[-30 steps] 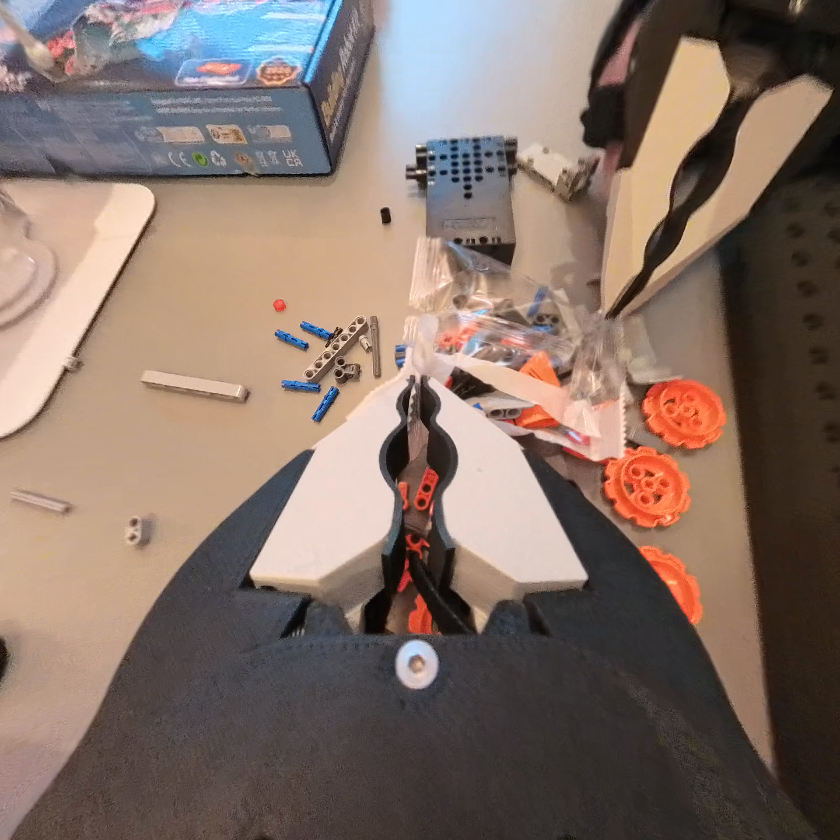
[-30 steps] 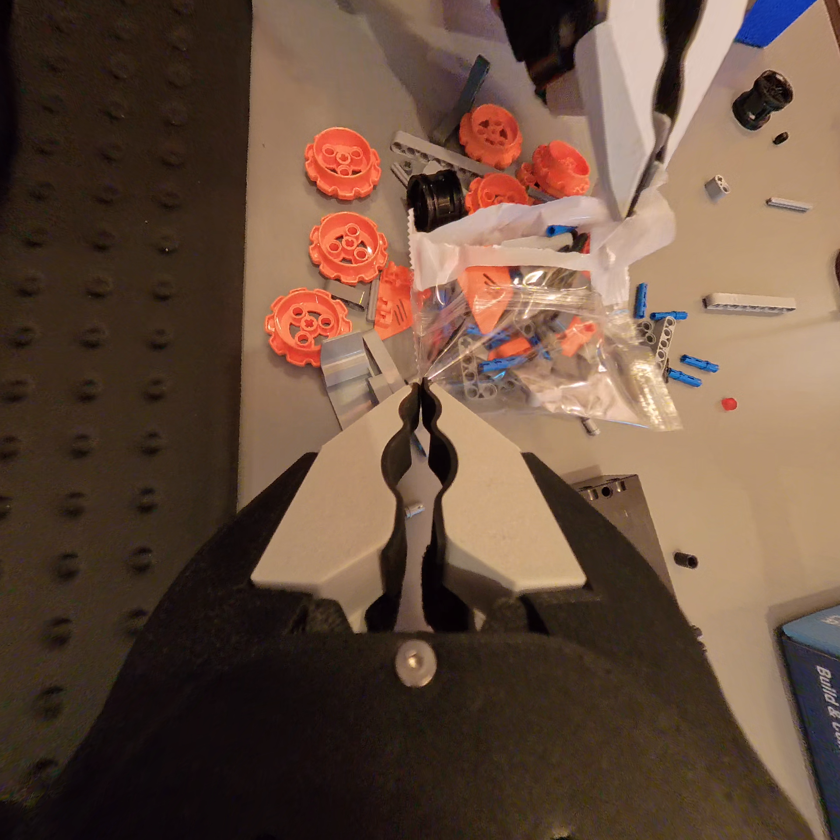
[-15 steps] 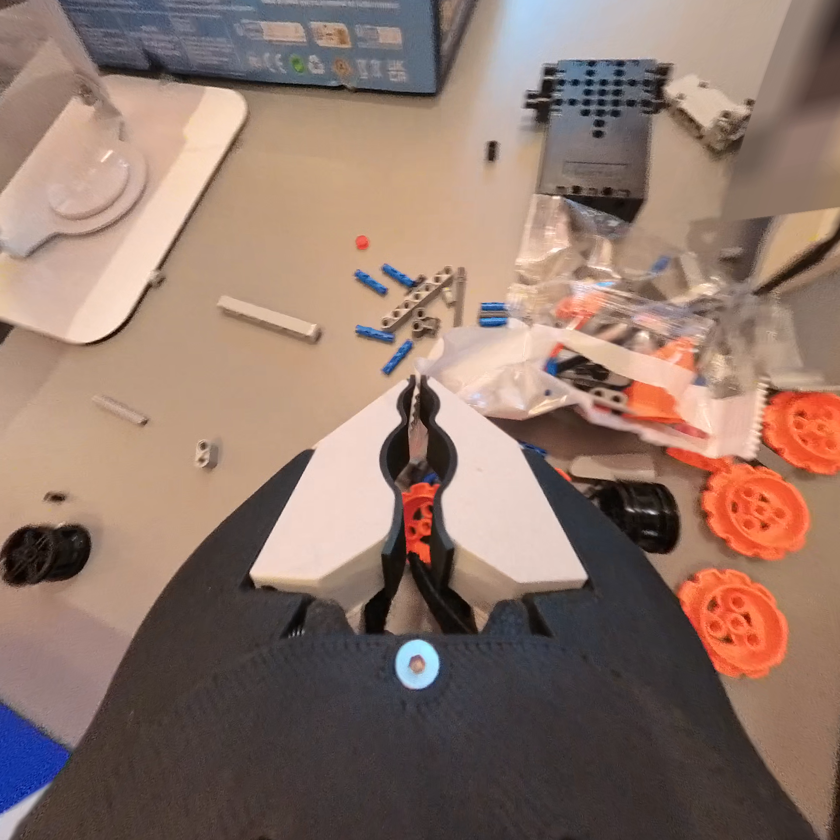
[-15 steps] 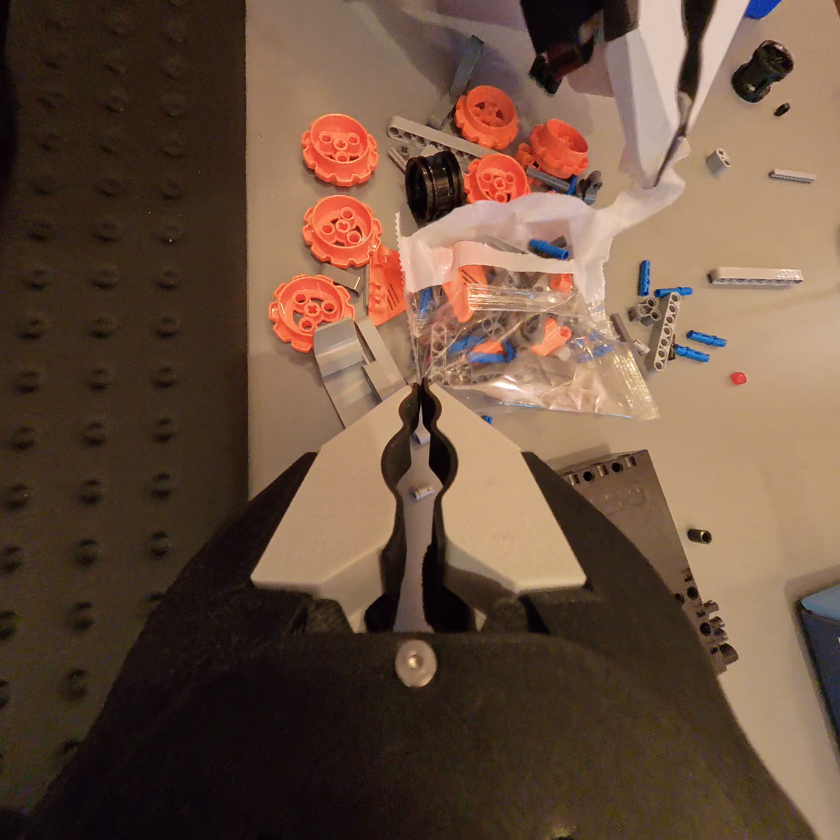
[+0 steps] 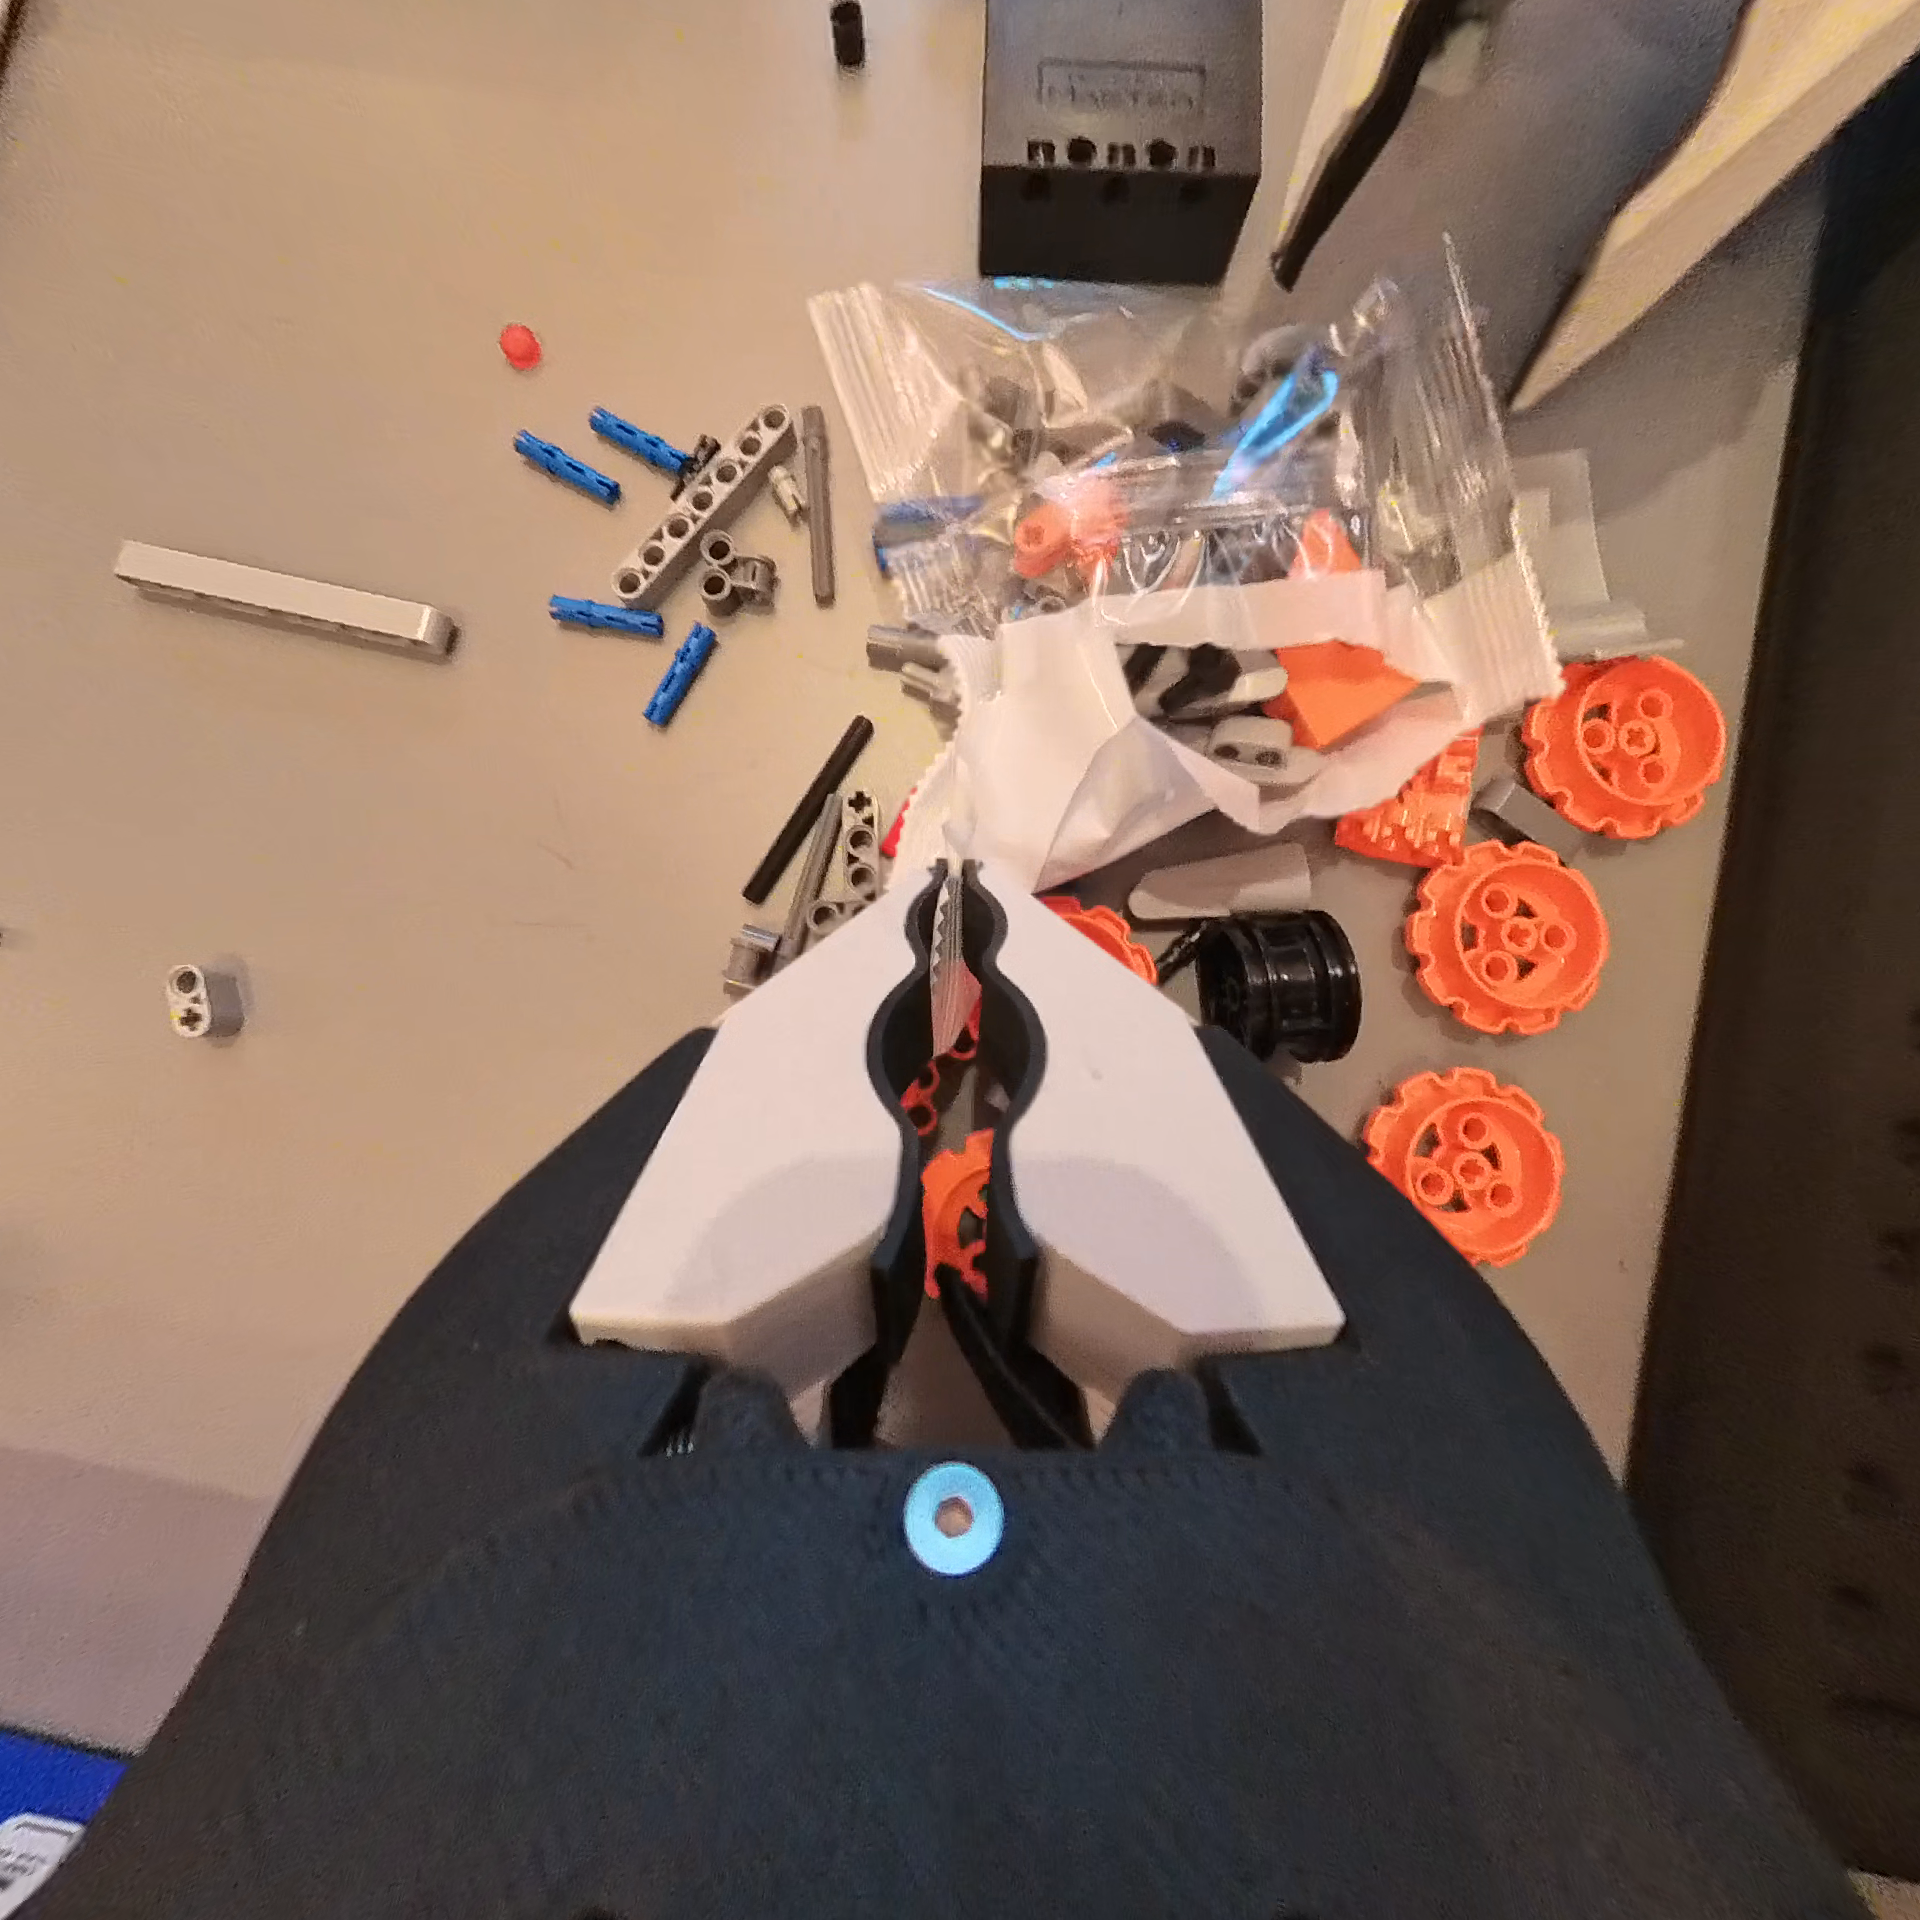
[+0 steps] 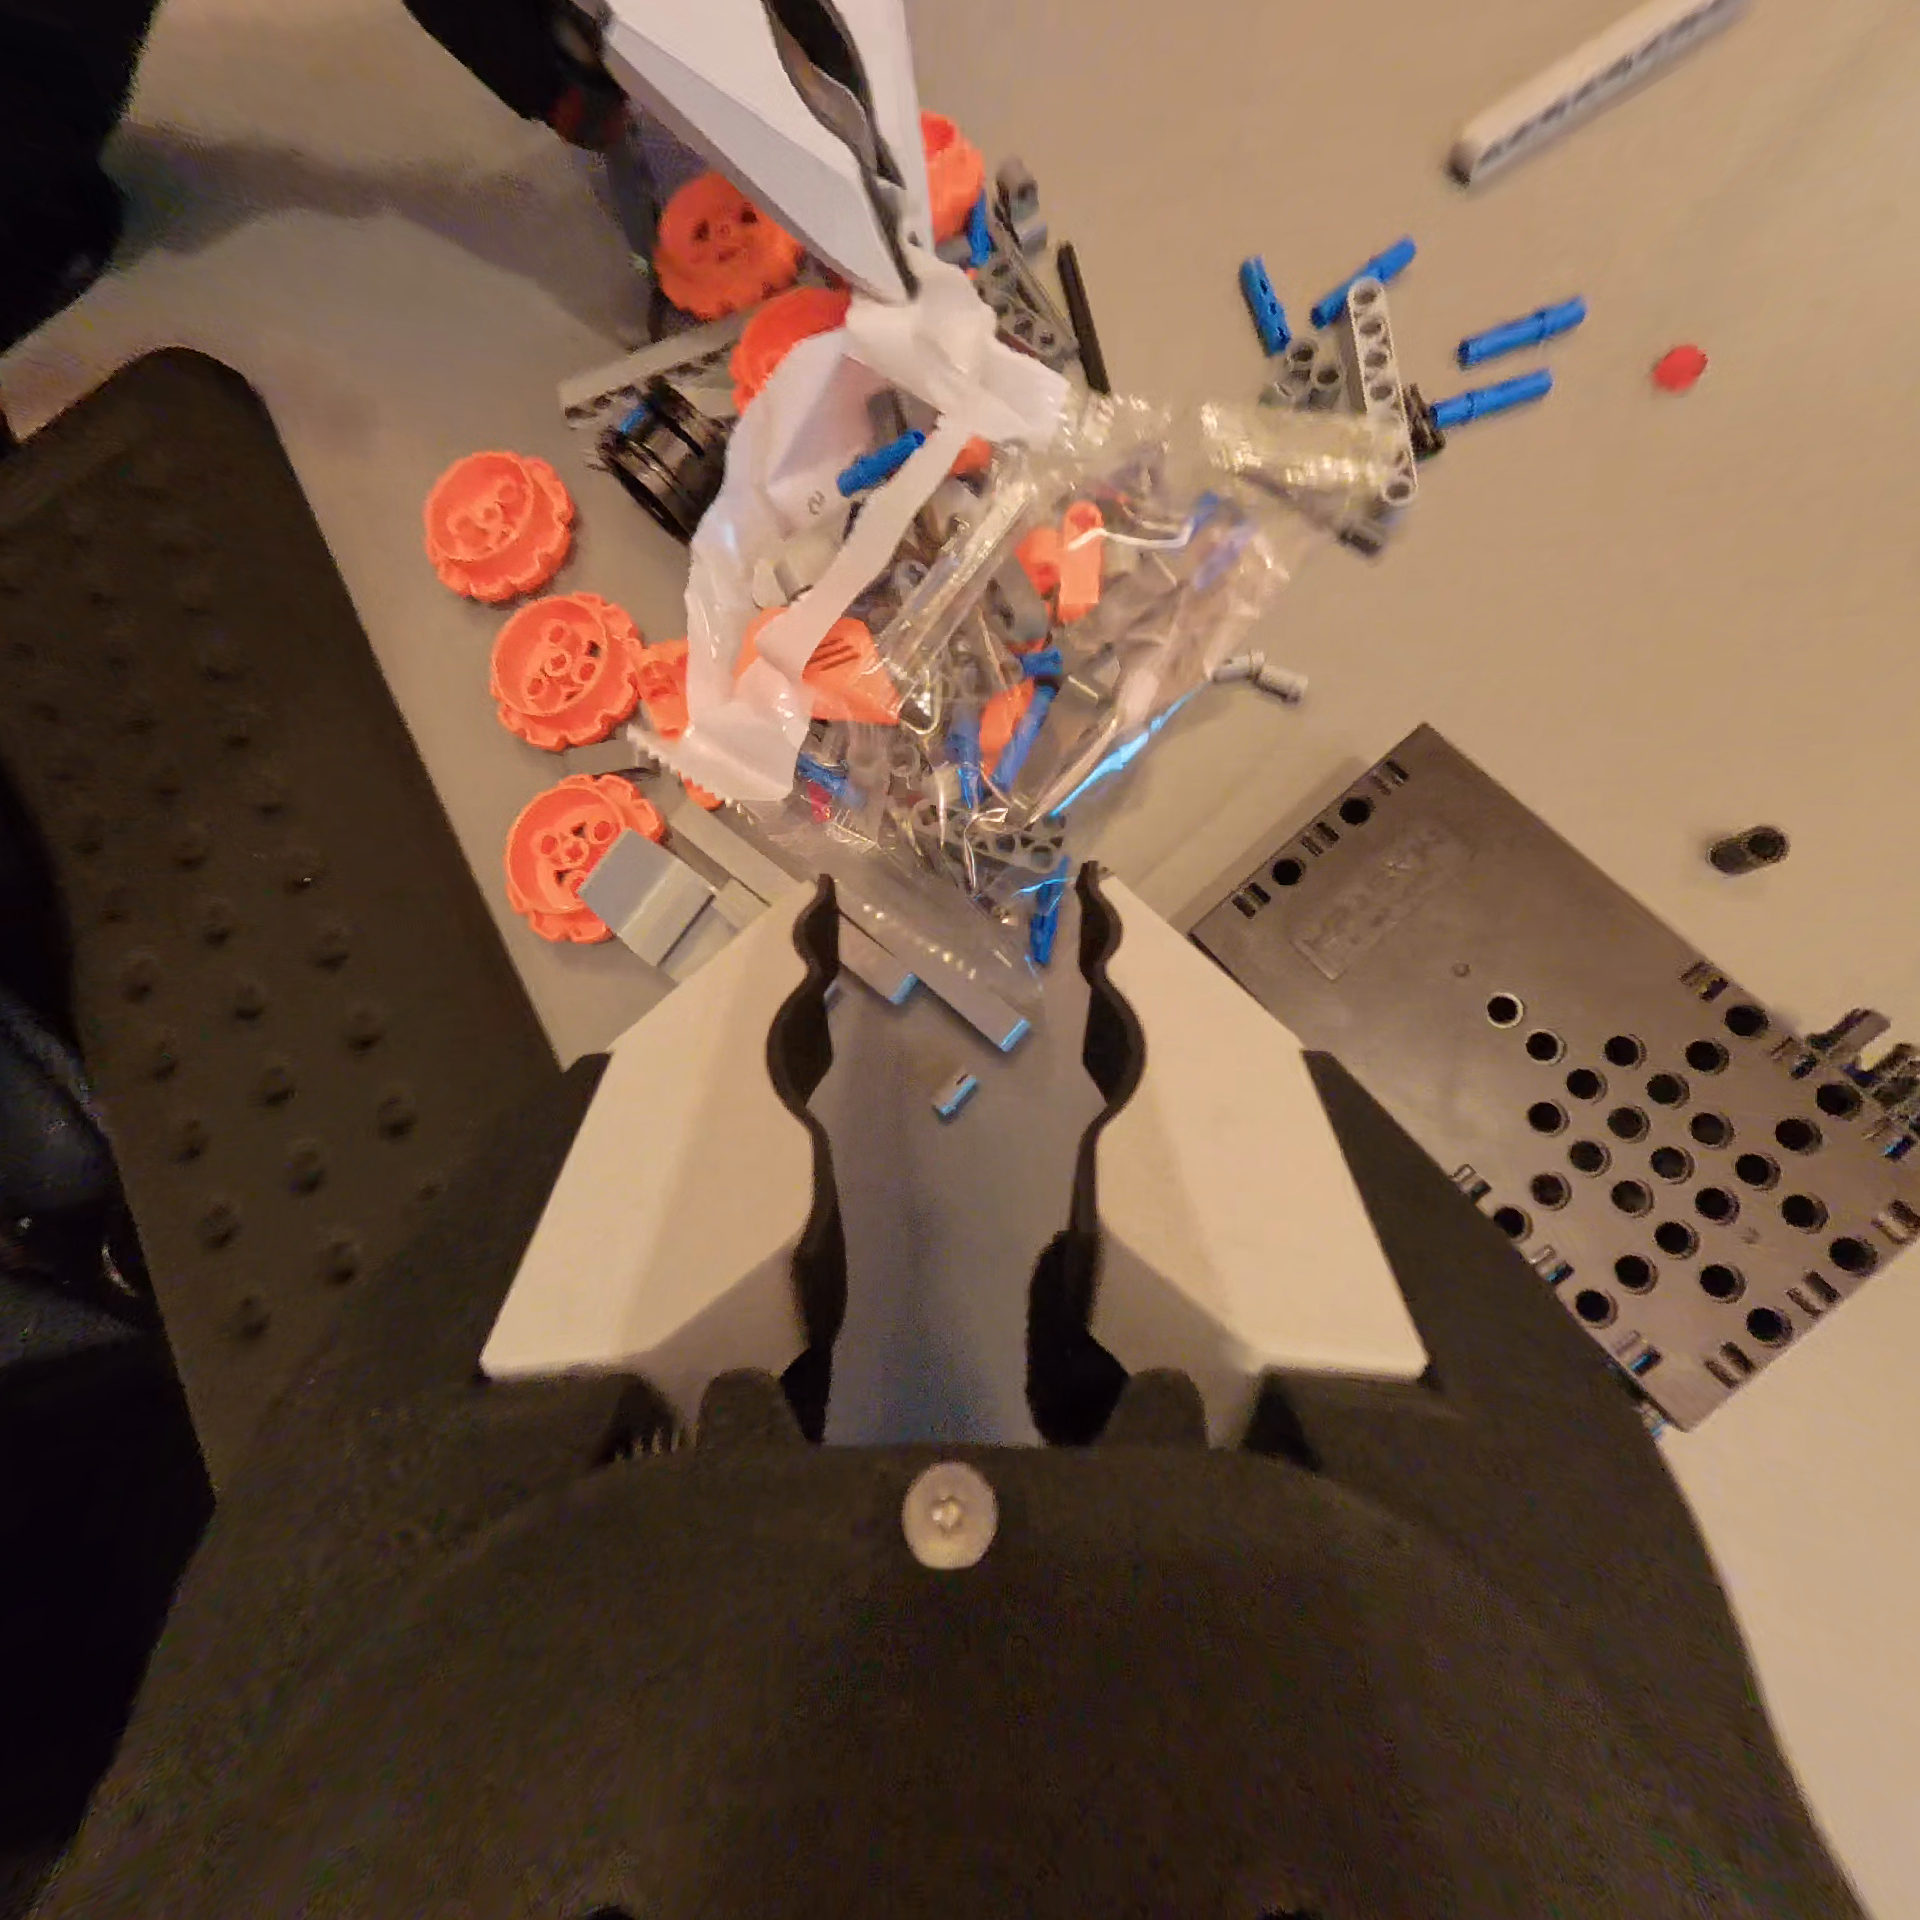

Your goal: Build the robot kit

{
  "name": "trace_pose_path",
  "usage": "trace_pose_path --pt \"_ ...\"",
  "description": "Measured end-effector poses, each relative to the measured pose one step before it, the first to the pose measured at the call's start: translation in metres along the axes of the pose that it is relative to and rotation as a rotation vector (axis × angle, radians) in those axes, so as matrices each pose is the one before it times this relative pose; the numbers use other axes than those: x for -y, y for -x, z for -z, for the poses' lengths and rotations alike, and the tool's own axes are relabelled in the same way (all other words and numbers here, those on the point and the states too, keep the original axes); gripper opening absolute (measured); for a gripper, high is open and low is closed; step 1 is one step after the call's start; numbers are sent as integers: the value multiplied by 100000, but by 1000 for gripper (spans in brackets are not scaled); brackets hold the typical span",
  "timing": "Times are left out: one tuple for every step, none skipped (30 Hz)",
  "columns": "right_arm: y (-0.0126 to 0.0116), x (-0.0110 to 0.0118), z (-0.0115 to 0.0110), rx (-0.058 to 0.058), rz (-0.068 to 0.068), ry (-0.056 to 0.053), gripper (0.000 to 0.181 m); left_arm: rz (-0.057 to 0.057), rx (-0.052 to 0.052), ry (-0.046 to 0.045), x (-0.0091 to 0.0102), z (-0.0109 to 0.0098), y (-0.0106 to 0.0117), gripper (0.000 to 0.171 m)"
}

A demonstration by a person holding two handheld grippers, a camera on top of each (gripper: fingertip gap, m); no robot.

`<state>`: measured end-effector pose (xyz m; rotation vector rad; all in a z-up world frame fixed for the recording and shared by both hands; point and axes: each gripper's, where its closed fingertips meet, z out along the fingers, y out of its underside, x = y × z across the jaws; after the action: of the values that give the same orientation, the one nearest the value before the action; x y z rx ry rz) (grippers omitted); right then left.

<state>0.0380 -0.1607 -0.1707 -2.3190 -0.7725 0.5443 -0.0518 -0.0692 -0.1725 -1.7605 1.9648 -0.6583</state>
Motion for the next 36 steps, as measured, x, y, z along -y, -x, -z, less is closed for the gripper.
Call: trace_pose_path --pt "-278 -74 -218 -777 -1552 617 41 267 -7 385 -124 -57 30 0" --pt "-111 103 -142 396 -1873 -450 35 -37 481 83 -83 -16 106 0" --pt "-24 153 -109 652 -1562 -619 33 -177 -275 628 -141 22 -29 0" --pt "-46 83 -88 59 -625 -28 32 -278 -490 513 -102 21 -91 0" --pt "56 47 -60 117 587 341 31 -256 -141 126 -29 17 -54 0" --pt "-24 -10 -52 -784 1476 582 26 -205 -185 218 -30 -10 -50 0" --pt "-64 2 -71 -1024 1028 515 22 -227 -739 555 -103 -41 -134 0" --pt "-4 32 -68 -358 612 45 19 -171 -276 689 -126 -53 -61 0" --pt "109 17 -59 374 668 -182 19 -78 -159 601 -103 -42 -32 0" --pt "25 19 -20 -88 553 -276 18 -170 -762 565 -109 -25 -112 0" --pt "4 -28 -8 -286 1005 -107 14 102 -590 557 -87 10 -78 0" --pt "-30 -9 -27 -576 1537 -205 11 254 -928 437 -69 26 -118 0" --pt "-112 104 0 -1333 1429 -776 10 266 -249 -653 106 104 13 0" --pt "14 50 -29 -785 1716 -296 10 823 -260 -2251 362 173 78 2" --pt "49 -5 -21 -787 2107 138 8 1368 -1857 -2402 379 217 -101 3" --pt "-121 106 57 -2008 2797 -418 6 1341 -1255 -1941 306 230 9 6" --pt "-16 111 73 -2248 5119 -454 3 1328 687 -1643 288 222 353 7" --pt "-186 53 64 -3574 4810 139 1 1693 990 -1735 329 167 440 8" --pt "-229 73 60 -3640 3626 57 0 2148 -41 -2559 433 157 299 10" --pt "193 82 20 -1115 4904 -425 0 2305 -1299 -3066 488 141 98 12" --pt "131 66 5 -1510 4065 -404 0 2108 -1560 -2785 413 96 9 12" --pt "-31 65 16 -1675 1682 -75 0 1944 -890 -2662 423 45 78 14" --pt "73 211 77 -1205 2685 -1169 0 1853 -524 -2620 431 -24 84 15" --pt "156 299 120 -1168 4503 -1882 0 1759 -790 -2099 373 -123 22 18" --pt "-7 103 74 -1830 3058 -146 0 1536 -555 -1629 289 -205 71 20" --pt "-66 15 11 -2014 2791 335 0 1377 -85 -1792 288 -186 146 25" --pt "132 89 5 -1069 3703 -524 0 1901 -677 -1259 196 -138 78 26" --pt "143 121 0 -1023 3780 -672 0 2063 -1677 -1453 234 -132 -108 28" --pt "-28 -24 -29 -1487 2226 762 0 2343 -3339 -2459 381 -89 -369 33" --pt "-81 -21 -20 -1541 1883 553 0 2688 -2840 -2321 346 -27 -267 35" --pt "30 95 42 -775 2208 -572 0 1678 -3013 -1468 214 7 -319 39" --pt "69 122 61 -315 1530 -741 0 1577 -3282 -1774 280 90 -397 42" --pt "-17 63 25 -544 442 -275 0 1272 -2811 -3127 532 207 -357 44" --pt "-4 51 34 -345 696 -413 0 1525 -2122 -3393 608 281 -240 46" --pt "84 -4 9 383 624 -161 0 1339 -1619 -3195 614 335 -169 48" --pt "39 -51 -22 96 284 -83 0 828 -1329 -3985 783 409 -167 49"
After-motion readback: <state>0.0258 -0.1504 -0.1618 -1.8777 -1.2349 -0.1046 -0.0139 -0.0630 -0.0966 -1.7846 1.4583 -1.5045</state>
